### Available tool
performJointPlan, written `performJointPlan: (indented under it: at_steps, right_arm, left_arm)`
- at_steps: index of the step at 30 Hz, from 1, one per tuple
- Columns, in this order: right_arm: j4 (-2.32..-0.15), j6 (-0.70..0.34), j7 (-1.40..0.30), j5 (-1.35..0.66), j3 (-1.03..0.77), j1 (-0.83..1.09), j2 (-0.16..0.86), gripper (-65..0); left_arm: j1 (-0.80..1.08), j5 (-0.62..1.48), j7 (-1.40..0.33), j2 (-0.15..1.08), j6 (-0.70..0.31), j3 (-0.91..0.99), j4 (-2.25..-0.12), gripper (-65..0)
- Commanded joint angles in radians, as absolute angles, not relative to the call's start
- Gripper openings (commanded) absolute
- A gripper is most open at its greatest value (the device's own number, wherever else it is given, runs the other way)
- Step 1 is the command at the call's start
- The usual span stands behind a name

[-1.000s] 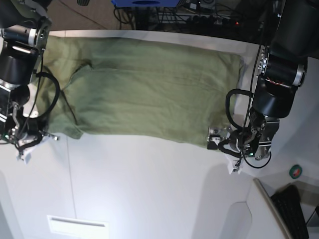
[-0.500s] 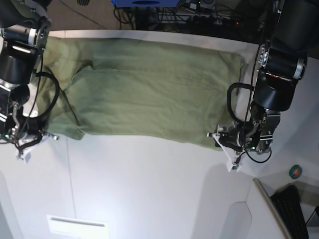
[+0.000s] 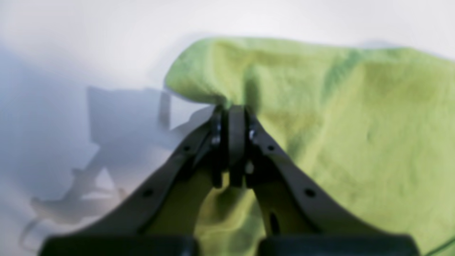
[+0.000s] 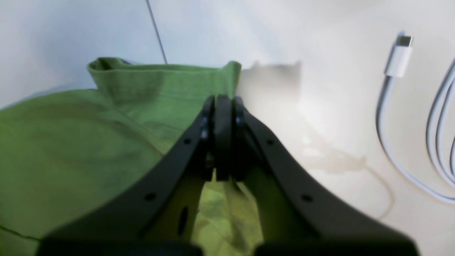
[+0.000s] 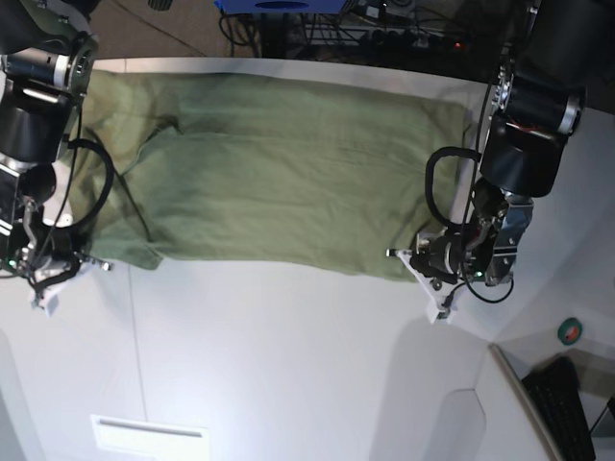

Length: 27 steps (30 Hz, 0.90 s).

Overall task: Layout the t-shirt on the table in an organized manner, then fold the t-shirt properly
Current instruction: 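Drag the held corner with the left gripper toward the collar, then open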

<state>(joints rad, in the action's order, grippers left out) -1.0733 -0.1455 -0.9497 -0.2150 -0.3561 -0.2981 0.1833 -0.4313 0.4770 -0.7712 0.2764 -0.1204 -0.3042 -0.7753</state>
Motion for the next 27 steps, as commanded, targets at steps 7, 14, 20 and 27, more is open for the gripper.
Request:
performJointPlan:
  at_steps: [7,14,20,27]
  right_arm:
    - [-1.089,-0.147,-0.937,-0.220,-0.358,-0.323,0.202,-65.0]
    - [-1.089,-0.147,-0.937,-0.220,-0.358,-0.323,0.200,-65.0]
    - [-1.089,-0.147,-0.937,-0.220,-0.352,-0.323,0.196,-65.0]
    - [-1.089,-0.147,-0.937,-0.220,-0.352,-0.323,0.196,-65.0]
  left_arm:
    - [-0.255,0.463,-1.064,0.302,0.015,-0.174,-1.184,-65.0]
    - [-0.128,0.460,-1.230,0.302,0.016,-0.008,-1.438,-65.0]
    - [-0.081,0.458,-1.237,0.305,0.016,-0.002,-1.457,-65.0]
    - [-0.048,0.458,-1.242,0.306,0.016,0.001,-1.461,-65.0]
